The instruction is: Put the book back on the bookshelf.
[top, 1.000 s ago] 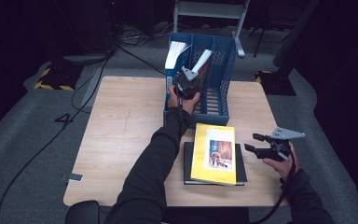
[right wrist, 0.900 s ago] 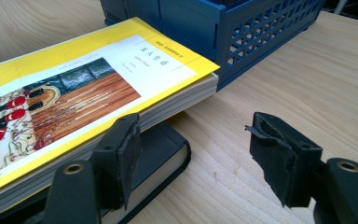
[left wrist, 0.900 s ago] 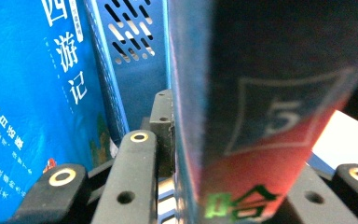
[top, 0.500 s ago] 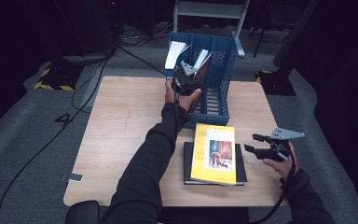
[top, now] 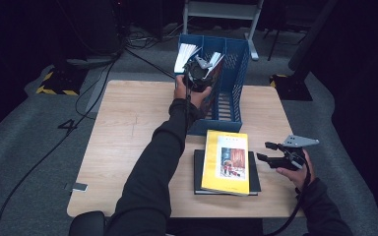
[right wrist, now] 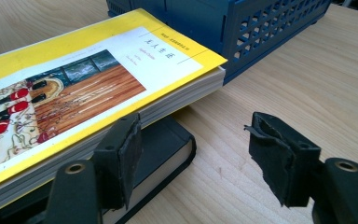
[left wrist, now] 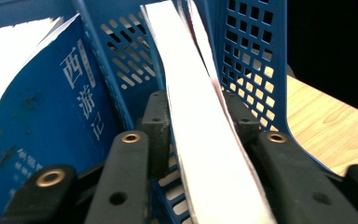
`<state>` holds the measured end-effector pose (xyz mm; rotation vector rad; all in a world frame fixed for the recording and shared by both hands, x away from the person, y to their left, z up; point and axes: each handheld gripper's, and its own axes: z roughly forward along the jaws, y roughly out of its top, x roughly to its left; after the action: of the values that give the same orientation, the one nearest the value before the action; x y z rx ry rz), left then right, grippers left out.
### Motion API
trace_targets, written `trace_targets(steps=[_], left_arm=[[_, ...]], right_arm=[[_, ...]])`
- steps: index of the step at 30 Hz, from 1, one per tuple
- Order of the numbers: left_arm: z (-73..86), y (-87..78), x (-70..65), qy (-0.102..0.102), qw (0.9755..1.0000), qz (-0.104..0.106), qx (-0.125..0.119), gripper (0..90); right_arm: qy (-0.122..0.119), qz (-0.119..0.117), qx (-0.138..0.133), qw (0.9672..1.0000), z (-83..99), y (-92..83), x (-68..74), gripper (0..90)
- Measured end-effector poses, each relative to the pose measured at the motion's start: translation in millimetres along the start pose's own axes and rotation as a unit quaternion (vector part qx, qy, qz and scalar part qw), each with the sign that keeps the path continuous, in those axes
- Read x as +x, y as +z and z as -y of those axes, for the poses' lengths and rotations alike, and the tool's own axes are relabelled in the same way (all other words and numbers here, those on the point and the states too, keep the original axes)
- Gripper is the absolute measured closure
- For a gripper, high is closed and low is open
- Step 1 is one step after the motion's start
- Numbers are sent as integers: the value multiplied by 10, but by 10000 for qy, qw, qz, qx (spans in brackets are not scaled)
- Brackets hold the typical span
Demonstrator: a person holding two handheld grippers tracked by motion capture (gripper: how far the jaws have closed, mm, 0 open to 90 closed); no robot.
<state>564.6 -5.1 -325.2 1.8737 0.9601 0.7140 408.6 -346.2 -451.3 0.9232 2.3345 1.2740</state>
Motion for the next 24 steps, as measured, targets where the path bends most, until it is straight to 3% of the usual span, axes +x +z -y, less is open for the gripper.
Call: trace_targets(steps=[4, 8, 14, 24], left_arm=[[-1, 44, -11, -97, 9999, -60, -114, 727], [-18, 109, 64, -337, 9992, -108, -209, 734], [-98, 212, 97, -393, 9985, -246, -289, 736], [-182, 264, 138, -625, 9934, -814, -510, 731]], right_arm=[[-1, -19, 9, 10000, -4, -1, 7, 354], [-11, -23, 21, 10000, -3, 3, 7, 354], [7, -36, -10, 10000, 7, -9, -11, 354], [-20, -57, -17, 10000, 6, -18, -10, 354]])
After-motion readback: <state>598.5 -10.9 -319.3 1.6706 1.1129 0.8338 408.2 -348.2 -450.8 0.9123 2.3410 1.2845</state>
